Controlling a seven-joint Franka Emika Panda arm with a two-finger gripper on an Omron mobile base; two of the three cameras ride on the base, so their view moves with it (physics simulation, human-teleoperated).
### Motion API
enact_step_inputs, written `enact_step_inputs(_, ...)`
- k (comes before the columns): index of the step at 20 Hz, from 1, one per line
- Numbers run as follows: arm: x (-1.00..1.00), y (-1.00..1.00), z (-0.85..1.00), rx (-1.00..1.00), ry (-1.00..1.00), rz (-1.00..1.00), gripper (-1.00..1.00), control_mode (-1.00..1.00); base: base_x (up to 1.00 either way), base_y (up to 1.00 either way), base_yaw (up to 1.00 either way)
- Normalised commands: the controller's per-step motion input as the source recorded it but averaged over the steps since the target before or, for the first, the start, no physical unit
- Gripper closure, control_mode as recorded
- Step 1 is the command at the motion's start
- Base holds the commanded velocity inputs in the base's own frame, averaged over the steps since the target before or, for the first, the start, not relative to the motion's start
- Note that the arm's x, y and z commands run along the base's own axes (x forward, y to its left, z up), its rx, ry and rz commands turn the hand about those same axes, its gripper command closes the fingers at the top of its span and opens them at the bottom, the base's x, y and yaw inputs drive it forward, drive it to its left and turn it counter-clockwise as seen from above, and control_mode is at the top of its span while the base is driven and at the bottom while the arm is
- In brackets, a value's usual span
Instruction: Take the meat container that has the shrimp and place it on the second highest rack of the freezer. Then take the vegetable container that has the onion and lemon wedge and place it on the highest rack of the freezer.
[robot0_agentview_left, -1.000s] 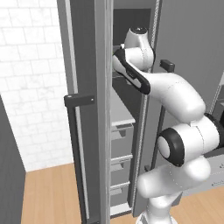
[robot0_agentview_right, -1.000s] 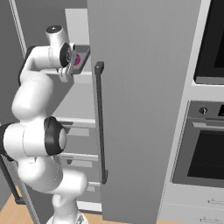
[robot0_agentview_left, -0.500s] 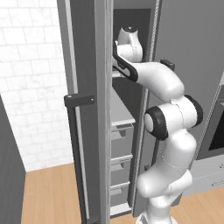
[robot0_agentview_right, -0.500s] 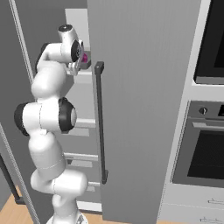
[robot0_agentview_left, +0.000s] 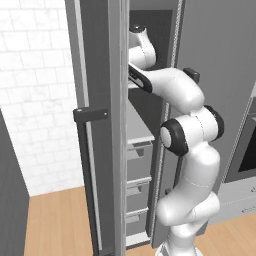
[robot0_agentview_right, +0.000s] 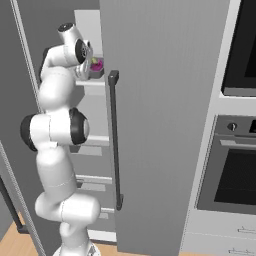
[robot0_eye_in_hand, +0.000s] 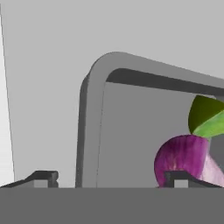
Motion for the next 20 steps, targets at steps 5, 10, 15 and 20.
enact_step_inputs(5, -0.83, -0.32, 0.0, 0.0, -0.08, 0.0, -1.0, -1.0, 0.0, 0.0, 0.0)
enact_step_inputs(10, -1.0, -0.32, 0.0, 0.04, 0.0, 0.03, -1.0, -1.0, 0.0, 0.0, 0.0)
enact_step_inputs(15, -1.0, 0.0, -0.19, 0.0, 0.0, 0.28, -1.0, -1.0, 0.0, 0.0, 0.0)
enact_step_inputs(20, -1.0, -0.28, -0.22, 0.01, 0.0, 0.21, -1.0, -1.0, 0.0, 0.0, 0.0)
